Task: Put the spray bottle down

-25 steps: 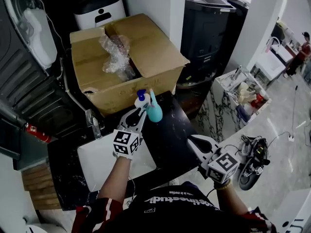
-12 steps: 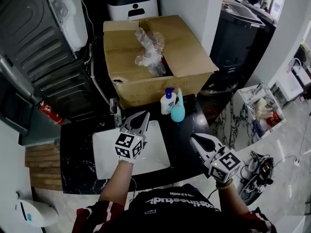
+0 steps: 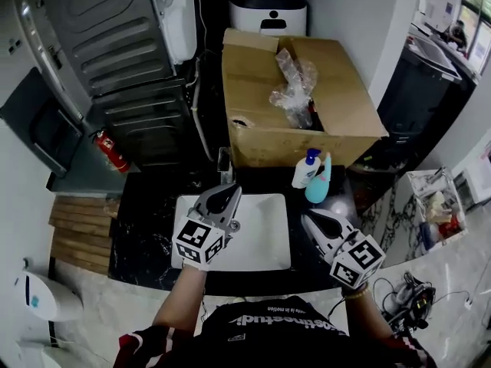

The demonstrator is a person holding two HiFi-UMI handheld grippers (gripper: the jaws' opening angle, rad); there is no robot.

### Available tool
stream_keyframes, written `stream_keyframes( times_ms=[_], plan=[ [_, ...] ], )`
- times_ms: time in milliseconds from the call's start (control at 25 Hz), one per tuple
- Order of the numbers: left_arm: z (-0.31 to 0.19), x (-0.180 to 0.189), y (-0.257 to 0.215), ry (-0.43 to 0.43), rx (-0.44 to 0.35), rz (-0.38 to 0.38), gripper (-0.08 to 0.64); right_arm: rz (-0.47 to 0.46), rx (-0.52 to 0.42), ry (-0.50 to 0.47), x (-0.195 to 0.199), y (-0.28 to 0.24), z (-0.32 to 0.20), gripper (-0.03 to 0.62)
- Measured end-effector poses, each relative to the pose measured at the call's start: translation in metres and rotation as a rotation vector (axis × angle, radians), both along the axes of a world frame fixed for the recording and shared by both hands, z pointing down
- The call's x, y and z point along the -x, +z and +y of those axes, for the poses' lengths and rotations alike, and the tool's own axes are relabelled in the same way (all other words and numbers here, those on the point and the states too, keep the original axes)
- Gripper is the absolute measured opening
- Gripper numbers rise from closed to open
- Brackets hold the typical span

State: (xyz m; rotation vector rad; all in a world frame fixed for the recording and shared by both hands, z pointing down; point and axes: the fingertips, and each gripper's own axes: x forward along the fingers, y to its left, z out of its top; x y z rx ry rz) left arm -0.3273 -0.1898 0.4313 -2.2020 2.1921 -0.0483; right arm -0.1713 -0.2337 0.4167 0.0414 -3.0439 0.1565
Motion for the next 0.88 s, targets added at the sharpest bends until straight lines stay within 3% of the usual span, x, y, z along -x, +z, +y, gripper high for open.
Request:
stream_keyframes(
  times_ms=[440,880],
  plan=[
    [0.065,0.022,-0.013,-0.080,-0.031,0.002,0.014,-0.036,-0.070,-0.156,0.063,-0.023,0.045,0.041],
    [0.086,0.009,-0.007,-0.059,-0.022,0.011,0.014,-0.046,-0.089,-0.203,0.075,-0.026,0.066,0.038]
  ],
)
